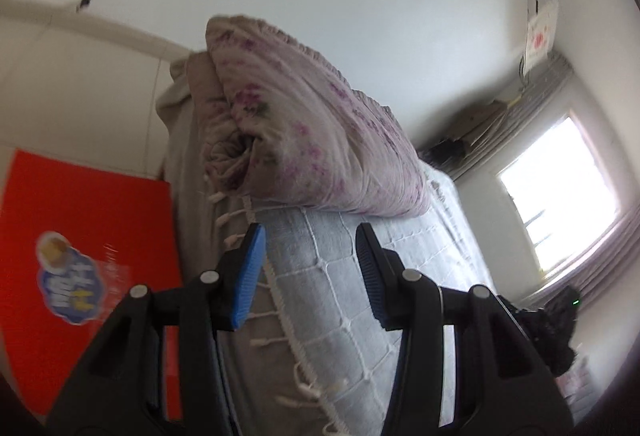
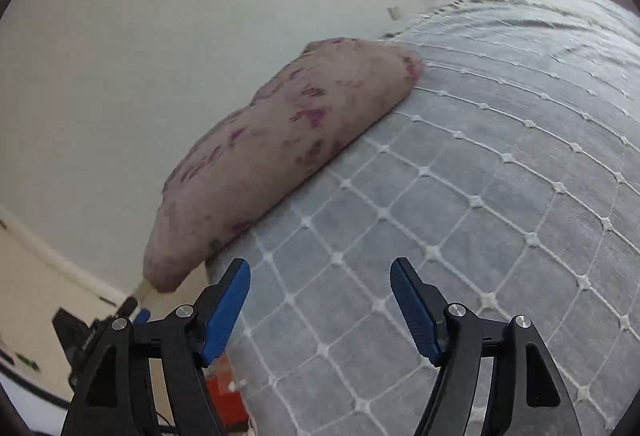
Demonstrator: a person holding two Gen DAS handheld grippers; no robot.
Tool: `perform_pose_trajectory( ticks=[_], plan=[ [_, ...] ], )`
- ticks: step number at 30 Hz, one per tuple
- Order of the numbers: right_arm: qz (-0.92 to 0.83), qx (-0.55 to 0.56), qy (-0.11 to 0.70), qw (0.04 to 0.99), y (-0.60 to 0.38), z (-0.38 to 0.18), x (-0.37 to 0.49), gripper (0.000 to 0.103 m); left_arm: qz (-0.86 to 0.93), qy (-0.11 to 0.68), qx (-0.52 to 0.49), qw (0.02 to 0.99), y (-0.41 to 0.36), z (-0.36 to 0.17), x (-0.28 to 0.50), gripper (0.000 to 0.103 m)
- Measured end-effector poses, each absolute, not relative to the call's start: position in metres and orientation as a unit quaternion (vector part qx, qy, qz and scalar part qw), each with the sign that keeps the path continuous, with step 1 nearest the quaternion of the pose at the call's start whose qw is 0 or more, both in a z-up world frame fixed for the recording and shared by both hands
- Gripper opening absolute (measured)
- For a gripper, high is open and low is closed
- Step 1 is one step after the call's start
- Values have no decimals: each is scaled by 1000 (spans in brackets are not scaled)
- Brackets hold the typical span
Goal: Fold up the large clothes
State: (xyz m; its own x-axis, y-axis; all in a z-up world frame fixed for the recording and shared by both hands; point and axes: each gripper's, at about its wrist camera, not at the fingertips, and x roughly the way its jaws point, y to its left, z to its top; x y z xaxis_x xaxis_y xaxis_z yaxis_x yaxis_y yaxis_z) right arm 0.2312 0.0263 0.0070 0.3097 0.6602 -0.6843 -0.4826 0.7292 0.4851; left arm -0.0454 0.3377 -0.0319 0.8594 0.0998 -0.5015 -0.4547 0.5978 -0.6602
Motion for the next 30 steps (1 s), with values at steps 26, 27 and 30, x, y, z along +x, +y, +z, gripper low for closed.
perform_pose_trajectory(
  ticks=[26, 27, 30],
  plan=[
    [429, -71, 272, 858, 36, 76, 25, 90, 307, 251, -139, 907, 196, 75, -125, 99],
    [429, -75, 273, 858, 36, 76, 23, 90, 306, 248, -140, 908, 193, 77, -128, 100],
    [430, -79, 271, 858, 34, 80, 14, 90, 294, 247, -135, 913, 182, 78, -132, 100]
  ],
)
